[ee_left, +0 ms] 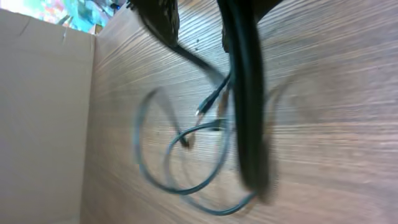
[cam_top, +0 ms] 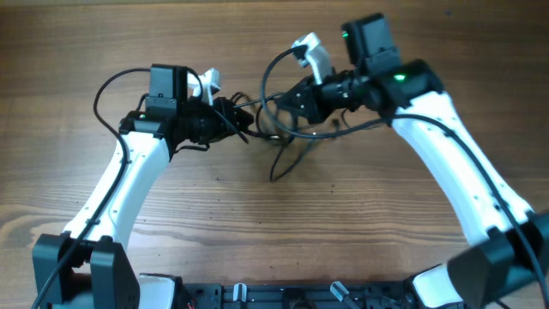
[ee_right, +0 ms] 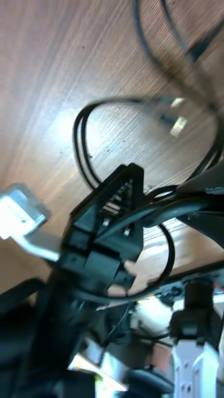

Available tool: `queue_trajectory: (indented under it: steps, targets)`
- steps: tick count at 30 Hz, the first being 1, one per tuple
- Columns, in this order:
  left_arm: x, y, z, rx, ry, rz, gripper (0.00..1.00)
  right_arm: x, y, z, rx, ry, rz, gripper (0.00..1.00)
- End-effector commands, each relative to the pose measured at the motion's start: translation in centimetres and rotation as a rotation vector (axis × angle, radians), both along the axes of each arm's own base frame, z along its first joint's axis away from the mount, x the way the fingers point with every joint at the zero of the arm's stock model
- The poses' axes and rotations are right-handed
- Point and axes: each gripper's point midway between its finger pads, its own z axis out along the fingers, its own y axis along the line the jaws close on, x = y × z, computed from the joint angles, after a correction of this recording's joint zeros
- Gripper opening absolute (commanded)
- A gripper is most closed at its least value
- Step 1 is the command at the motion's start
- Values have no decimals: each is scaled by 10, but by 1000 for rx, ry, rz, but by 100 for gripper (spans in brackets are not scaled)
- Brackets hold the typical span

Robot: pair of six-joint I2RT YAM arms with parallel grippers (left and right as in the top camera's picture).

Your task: Untangle cables

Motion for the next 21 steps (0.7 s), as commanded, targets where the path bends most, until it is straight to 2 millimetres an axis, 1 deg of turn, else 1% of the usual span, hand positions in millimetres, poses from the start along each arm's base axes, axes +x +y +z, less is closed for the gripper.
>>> queue_trajectory:
  steps: [1, 3, 5, 6, 9, 11, 13, 16, 17, 18, 19, 20, 21]
  targets:
    - [14, 43, -20, 147, 18, 152, 25, 18, -56, 49, 9, -56, -253, 4]
    - [14, 53, -27, 205, 35, 188, 25, 27, -79, 49, -53, -58, -392, 4]
    - [9, 64, -35, 265, 63, 217, 25, 36, -98, 43, -107, -33, -529, 4]
    - [8, 65, -36, 273, 72, 218, 25, 38, -102, 41, -118, -20, -564, 4]
    - [1, 67, -40, 309, 70, 171, 27, 41, -105, 40, -118, -9, -598, 4]
    - [-3, 71, -44, 349, 73, 155, 32, 50, -120, 37, -157, -11, -703, 4]
    - [-7, 78, -48, 390, 86, 158, 32, 60, -147, 32, -235, -32, -864, 4]
    - [-7, 79, -49, 399, 90, 161, 29, 71, -191, 29, -352, -77, -1107, 4]
    - [-7, 79, -49, 398, 90, 161, 27, 74, -197, 28, -375, -92, -1136, 4]
    - [-7, 79, -49, 398, 89, 161, 27, 76, -195, 27, -375, -96, -1123, 5]
    - [-7, 78, -49, 394, 89, 159, 26, 78, -188, 24, -372, -96, -1079, 8]
    - [-7, 76, -48, 384, 85, 150, 25, 79, -176, 22, -359, -104, -995, 16]
    - [-7, 66, -43, 347, 45, 81, 25, 79, -151, 19, -329, -124, -817, 41]
